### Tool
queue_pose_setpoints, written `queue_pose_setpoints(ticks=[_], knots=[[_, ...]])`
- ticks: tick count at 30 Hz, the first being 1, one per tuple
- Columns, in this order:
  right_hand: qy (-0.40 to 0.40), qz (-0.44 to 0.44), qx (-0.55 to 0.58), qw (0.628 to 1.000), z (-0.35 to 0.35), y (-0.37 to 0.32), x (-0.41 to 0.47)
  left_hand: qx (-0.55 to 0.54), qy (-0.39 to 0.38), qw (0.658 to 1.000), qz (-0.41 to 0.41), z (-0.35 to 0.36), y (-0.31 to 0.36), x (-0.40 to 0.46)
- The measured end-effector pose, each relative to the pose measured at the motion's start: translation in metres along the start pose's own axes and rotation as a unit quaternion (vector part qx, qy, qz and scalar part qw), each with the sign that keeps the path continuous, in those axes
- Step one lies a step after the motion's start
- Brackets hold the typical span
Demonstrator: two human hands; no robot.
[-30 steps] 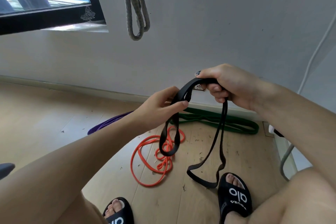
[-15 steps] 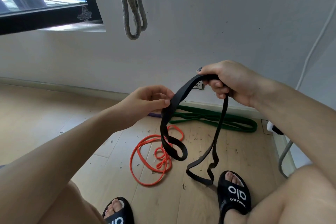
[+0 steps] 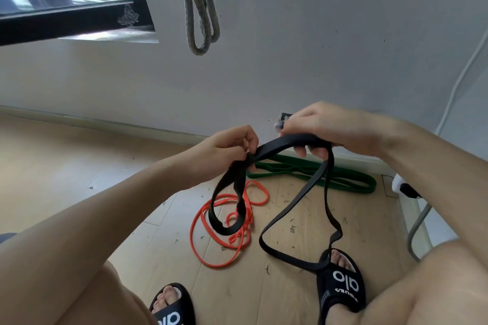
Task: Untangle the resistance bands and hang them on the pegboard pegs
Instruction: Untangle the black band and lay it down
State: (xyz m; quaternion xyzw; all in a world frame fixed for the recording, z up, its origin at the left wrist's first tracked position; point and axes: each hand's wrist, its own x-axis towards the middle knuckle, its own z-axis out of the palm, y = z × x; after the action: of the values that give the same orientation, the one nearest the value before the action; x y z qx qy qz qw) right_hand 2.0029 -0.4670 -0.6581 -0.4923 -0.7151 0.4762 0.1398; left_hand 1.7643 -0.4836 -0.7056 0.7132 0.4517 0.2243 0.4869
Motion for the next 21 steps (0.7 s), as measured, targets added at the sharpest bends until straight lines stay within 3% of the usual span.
queue_pose_setpoints(ticks=[4, 6, 11, 21], knots=[[-0.026, -0.019, -0.064, 0.997, 0.008, 0.000, 0.002, -0.064, -0.007, 0.998, -0.017, 0.002, 0.004, 0.000], [-0.016, -0.021, -0.044, 0.999, 0.009, 0.001, 0.004, -0.084, -0.023, 0.996, -0.016, 0.002, 0.004, -0.001], [-0.028, -0.005, -0.003, 1.000, 0.003, 0.001, -0.001, 0.044, 0.005, 0.999, 0.026, 0.003, 0.001, -0.004], [-0.068, 0.003, 0.002, 0.998, 0.003, 0.001, -0.002, -0.006, 0.011, 0.999, 0.049, -0.006, 0.003, -0.003]])
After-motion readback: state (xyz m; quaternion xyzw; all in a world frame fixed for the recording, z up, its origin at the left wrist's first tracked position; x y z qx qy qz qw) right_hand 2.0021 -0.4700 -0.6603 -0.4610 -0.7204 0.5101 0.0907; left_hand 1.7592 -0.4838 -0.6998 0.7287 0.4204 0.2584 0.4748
